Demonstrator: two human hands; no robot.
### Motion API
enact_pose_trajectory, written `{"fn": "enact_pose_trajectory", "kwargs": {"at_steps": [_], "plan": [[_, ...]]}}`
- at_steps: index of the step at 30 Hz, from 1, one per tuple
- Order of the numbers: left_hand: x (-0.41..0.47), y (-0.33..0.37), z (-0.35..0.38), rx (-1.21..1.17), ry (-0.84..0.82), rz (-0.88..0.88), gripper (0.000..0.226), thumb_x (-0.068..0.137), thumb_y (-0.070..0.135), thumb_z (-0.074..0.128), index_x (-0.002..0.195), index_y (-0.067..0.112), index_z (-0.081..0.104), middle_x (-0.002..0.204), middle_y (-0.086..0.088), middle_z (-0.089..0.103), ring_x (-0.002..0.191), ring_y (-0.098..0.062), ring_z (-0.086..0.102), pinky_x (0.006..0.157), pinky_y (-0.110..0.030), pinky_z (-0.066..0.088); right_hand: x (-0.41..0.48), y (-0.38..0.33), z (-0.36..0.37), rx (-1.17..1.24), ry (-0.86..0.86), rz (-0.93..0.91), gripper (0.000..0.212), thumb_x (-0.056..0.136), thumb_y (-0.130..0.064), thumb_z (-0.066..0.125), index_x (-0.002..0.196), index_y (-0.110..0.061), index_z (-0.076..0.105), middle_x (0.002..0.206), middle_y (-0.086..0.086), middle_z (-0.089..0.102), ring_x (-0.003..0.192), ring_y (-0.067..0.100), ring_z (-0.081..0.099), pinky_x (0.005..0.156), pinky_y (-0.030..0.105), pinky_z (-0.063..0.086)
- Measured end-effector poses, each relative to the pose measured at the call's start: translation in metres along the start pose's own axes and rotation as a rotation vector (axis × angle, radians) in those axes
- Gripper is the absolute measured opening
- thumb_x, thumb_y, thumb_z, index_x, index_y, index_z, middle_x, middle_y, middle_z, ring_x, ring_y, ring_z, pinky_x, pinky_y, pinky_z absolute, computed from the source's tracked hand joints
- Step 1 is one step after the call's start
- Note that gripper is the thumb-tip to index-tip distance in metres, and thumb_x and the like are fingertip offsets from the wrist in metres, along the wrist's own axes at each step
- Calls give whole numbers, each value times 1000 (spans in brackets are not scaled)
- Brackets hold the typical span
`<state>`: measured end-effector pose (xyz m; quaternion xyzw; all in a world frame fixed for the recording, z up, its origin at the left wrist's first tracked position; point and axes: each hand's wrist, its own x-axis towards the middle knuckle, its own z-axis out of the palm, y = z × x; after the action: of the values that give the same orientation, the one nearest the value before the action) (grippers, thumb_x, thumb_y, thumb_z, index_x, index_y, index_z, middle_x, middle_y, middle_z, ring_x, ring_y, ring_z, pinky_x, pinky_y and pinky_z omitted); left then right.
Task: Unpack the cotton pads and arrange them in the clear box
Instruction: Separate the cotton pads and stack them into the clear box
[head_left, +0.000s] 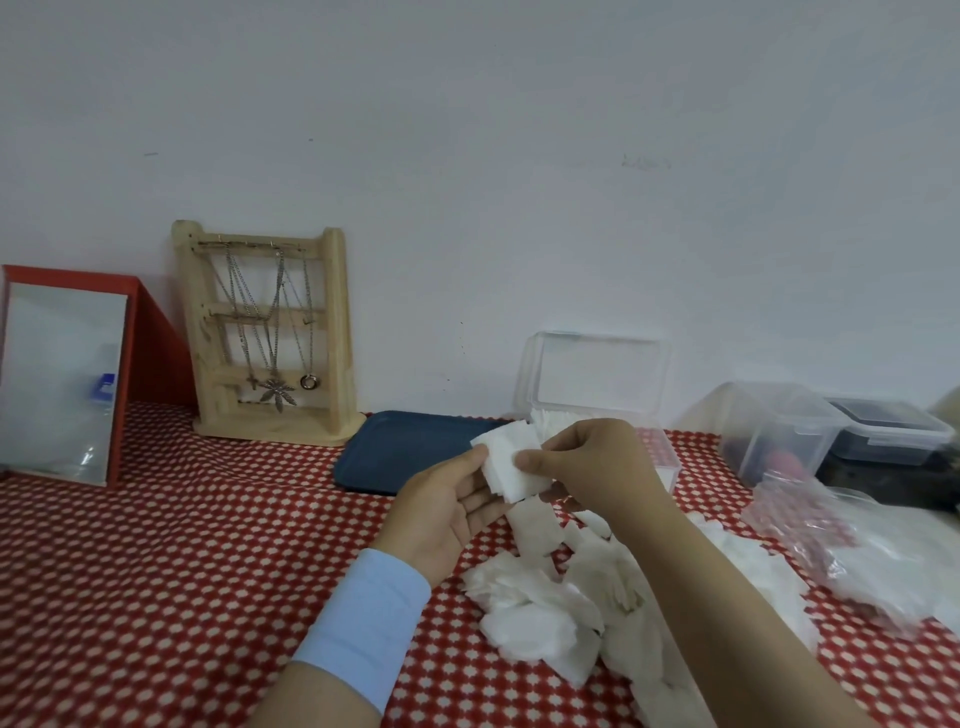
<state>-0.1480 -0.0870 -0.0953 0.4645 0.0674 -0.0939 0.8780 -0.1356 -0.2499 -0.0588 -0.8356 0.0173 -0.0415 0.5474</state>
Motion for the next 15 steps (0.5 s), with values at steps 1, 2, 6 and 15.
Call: {"fn": "enact_pose_trajectory", "kwargs": {"at_steps": [1,2,6,15], "plan": [[0,-1,0,-3,2,-1,18,101,16,59,112,3,68,103,-16,78,88,-23,78,67,-30,64,0,1,1,-12,15,-11,25,71,-23,92,70,-11,70,69,5,75,64,23,75,65,38,60],[0,-1,0,-1,6,3,18,101,16,59,111,3,68,102,-16,78,88,-22,78,66,-30,63,0,1,1,-17,24,-21,26,71,-24,92,68,-12,70,70,3,75,66,22,75,66,37,60],[0,-2,0,-13,52,36,16,102,15,59,108,5,69,98,-12,79,85,-20,78,68,-29,64,0,-2,-10,55,51,-1,28,75,-23,90,75,-4,69,76,6,76,65,18,74,60,34,60],[-3,-3,4,171,9,119,22,100,18,62,113,3,73,106,-14,78,99,-25,76,79,-32,62,-8,-12,-12,107,-124,-59,26,75,-19,89,68,-7,67,62,2,69,50,14,62,42,17,42]]}}
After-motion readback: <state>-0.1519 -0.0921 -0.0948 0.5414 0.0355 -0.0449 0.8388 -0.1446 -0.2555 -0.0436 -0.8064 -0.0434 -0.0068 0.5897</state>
